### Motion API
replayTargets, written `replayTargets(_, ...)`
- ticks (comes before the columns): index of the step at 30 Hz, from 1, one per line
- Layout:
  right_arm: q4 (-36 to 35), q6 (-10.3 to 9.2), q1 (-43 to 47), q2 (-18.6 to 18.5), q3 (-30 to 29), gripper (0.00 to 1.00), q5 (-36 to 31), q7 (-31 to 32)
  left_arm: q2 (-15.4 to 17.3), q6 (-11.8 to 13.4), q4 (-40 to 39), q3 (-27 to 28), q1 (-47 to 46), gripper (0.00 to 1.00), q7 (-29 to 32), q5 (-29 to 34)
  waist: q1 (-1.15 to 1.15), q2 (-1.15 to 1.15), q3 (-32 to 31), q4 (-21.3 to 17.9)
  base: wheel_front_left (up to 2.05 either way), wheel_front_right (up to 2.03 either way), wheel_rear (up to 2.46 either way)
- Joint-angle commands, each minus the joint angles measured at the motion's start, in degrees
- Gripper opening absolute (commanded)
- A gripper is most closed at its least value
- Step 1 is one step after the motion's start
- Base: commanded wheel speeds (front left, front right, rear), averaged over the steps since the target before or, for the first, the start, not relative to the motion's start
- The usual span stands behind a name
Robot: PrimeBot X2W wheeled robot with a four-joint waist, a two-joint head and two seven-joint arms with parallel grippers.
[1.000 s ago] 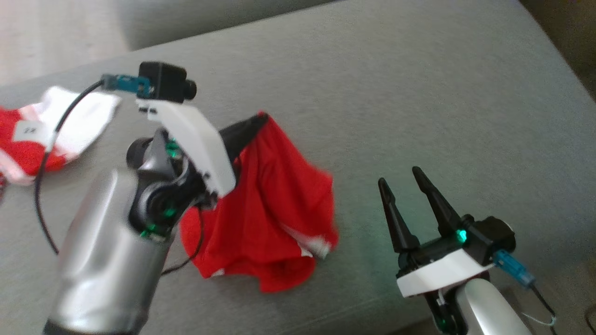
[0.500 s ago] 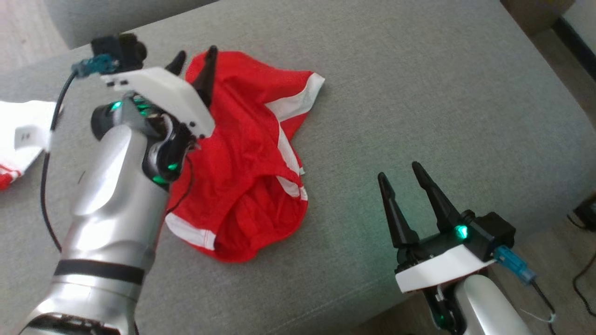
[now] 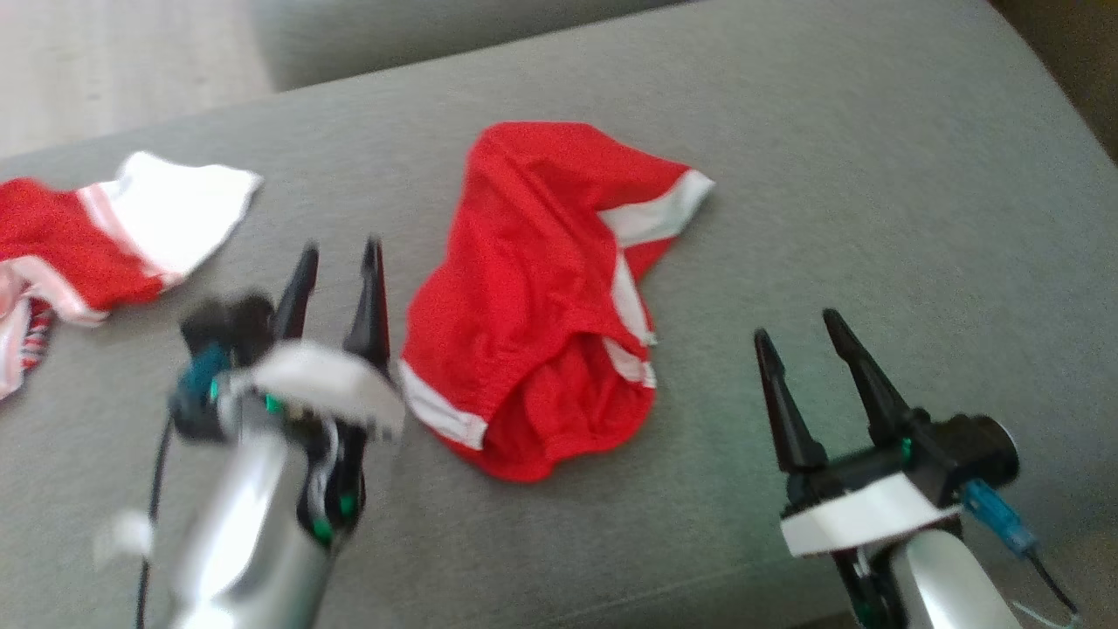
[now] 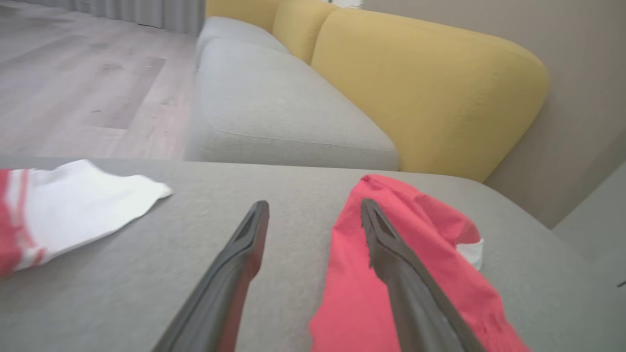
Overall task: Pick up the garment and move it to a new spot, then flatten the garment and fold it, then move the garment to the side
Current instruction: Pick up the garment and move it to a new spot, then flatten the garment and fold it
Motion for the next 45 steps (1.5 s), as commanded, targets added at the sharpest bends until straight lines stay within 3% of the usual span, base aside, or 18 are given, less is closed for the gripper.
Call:
replayTargets(1, -2.27, -0.04, 0.43, -0.69, 0.41, 1.00, -0.98, -0.32, 1.55, 1.54, -4.32, 1.78, 0.85, 1.00, -1.11, 1.53, 0.00, 0.00, -1.88, 3.56, 0.00, 0.00, 0.00)
replayTargets(8, -3.73, -0.04, 2.89, -2.87, -2.86, 1.00, -2.60, -0.32, 2.45, 4.53, -12.65, 5.48, 12.08, 1.00, -1.90, 5.24, 0.00, 0.00, -3.36, 9.35, 0.00, 0.00, 0.00)
replayTargets(13, -3.76, -0.04, 4.38, -4.02, -4.22, 1.00, -3.32, -0.32, 2.48, 4.19, -17.00, 8.20, 18.66, 1.00, -1.92, 9.79, 0.00, 0.00, -4.54, 11.53, 0.00, 0.00, 0.00)
replayTargets(27, -1.43, -0.04, 7.65, -2.31, -7.91, 1.00, -3.82, -0.32, -0.62, -4.69, -22.21, 13.29, 32.44, 1.00, -1.93, 18.29, 0.00, 0.00, -7.17, 13.55, 0.00, 0.00, 0.00)
replayTargets(40, -0.44, -0.04, 7.81, -1.40, -7.91, 1.00, -3.72, -0.32, -3.54, -8.41, -21.81, 17.88, 33.33, 1.00, -1.94, 21.68, 0.00, 0.00, -7.37, 13.89, 0.00, 0.00, 0.00)
replayTargets(45, -0.55, -0.04, 7.22, -1.57, -7.52, 1.00, -3.49, -0.32, -4.28, -9.25, -22.71, 15.40, 30.96, 1.00, -1.94, 21.63, 0.00, 0.00, -7.10, 12.68, 0.00, 0.00, 0.00)
